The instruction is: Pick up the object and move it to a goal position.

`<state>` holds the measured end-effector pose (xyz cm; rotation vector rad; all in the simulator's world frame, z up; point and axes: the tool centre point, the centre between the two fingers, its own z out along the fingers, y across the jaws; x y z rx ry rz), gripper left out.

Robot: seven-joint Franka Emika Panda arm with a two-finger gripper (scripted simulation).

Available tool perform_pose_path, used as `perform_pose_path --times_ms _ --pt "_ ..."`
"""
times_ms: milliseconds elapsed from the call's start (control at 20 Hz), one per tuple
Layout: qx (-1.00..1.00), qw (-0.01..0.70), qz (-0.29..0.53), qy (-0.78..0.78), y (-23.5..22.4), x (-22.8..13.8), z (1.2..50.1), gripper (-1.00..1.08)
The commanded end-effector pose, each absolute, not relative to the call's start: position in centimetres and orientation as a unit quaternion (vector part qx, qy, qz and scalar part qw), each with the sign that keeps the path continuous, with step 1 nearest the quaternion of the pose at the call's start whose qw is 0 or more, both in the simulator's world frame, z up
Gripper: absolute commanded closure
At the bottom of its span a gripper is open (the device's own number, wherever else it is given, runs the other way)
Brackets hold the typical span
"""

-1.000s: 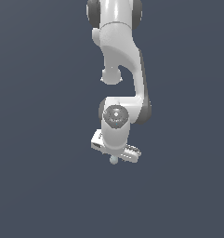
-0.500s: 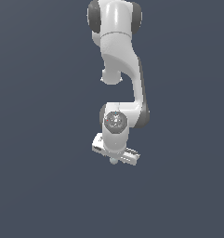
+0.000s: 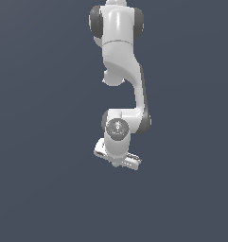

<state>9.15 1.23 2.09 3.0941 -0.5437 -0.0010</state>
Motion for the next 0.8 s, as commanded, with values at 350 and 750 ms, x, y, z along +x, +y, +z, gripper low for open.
perform_pose_path --times_ms 350,750 --pt "0.985 0.000 0.000 -0.173 1.22 9.19 2.10 1.08" --pt "0.985 0.000 0.000 -0.173 1.00 8.73 2.89 1.08"
